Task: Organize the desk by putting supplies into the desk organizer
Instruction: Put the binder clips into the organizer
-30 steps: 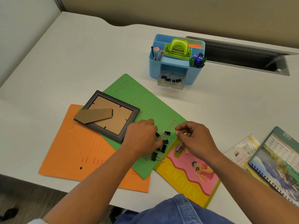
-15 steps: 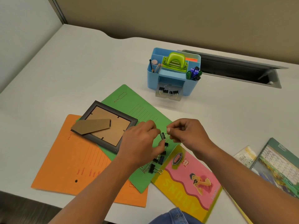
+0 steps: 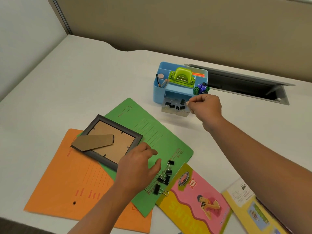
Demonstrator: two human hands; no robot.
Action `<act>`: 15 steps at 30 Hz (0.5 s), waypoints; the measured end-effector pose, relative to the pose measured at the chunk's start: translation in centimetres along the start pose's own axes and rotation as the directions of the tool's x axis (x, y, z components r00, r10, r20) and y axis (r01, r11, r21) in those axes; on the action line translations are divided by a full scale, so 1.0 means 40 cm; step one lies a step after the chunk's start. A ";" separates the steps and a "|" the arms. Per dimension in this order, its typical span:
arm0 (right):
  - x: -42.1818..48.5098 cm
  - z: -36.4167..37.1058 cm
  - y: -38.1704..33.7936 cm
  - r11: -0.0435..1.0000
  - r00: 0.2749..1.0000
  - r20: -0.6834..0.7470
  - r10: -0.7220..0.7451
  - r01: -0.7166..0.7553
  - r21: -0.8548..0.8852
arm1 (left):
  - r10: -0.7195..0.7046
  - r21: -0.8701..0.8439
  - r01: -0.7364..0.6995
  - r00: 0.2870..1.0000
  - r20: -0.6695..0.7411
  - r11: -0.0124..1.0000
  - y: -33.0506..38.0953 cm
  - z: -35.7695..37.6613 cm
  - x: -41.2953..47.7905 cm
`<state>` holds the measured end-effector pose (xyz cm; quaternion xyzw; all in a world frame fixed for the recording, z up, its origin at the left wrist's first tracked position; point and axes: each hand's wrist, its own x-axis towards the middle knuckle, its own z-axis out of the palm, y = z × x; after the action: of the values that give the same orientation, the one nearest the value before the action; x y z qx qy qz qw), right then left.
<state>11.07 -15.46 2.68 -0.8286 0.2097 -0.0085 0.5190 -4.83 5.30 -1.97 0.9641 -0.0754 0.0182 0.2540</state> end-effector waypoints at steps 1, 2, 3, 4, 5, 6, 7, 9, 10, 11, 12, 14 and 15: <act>0.006 0.008 -0.003 1.000 1.000 -0.004 0.010 -0.010 0.012 | -0.006 -0.004 0.006 1.000 0.010 1.000 -0.001 0.002 -0.003; 0.010 0.014 -0.004 0.999 1.000 0.002 0.027 -0.027 0.044 | -0.011 -0.007 0.012 1.000 0.019 1.000 -0.002 0.004 -0.005; 0.012 0.019 -0.004 0.996 0.999 0.007 0.042 -0.042 0.074 | -0.017 -0.009 0.017 0.999 0.028 1.000 -0.003 0.004 -0.007; 0.013 0.022 -0.002 0.995 0.999 0.003 0.047 -0.047 0.091 | -0.023 -0.012 0.023 0.999 0.036 1.000 -0.004 0.005 -0.009; 0.010 0.023 0.001 0.994 0.999 -0.004 0.047 -0.046 0.095 | -0.026 -0.015 0.027 0.999 0.045 1.000 -0.006 0.005 -0.010; 0.007 0.022 0.006 0.994 0.999 -0.011 0.045 -0.044 0.097 | -0.028 -0.016 0.028 0.998 0.055 0.999 -0.008 0.005 -0.013; 0.001 0.019 0.012 0.994 0.999 -0.014 0.043 -0.042 0.097 | -0.027 -0.016 0.028 0.997 0.068 0.999 -0.011 0.006 -0.015; -0.018 0.011 0.025 0.996 0.999 -0.005 0.036 -0.035 0.082 | -0.029 -0.021 0.032 0.994 0.107 0.999 -0.017 0.007 -0.023; -0.030 0.006 0.033 0.997 1.000 0.011 0.027 -0.028 0.074 | -0.030 -0.024 0.033 0.992 0.126 0.999 -0.020 0.007 -0.028; -0.045 0.002 0.042 0.998 0.999 0.034 0.016 -0.019 0.068 | -0.032 -0.025 0.036 0.989 0.142 0.999 -0.023 0.008 -0.034; -0.060 -0.002 0.053 0.998 0.998 0.060 0.004 -0.008 0.061 | -0.036 -0.023 0.040 0.987 0.158 0.999 -0.025 0.008 -0.039; -0.095 -0.008 0.083 0.999 0.994 0.108 -0.024 0.019 0.047 | -0.048 -0.016 0.052 0.979 0.200 0.999 -0.027 0.008 -0.048; -0.114 -0.009 0.101 0.999 0.990 0.136 -0.037 0.033 0.038 | -0.050 -0.014 0.055 0.973 0.224 0.998 -0.027 0.009 -0.050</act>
<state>5.47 -15.68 0.28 -0.8215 0.1588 0.0357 0.5465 -6.65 6.32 -2.94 0.9592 -0.0781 -0.0976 0.2538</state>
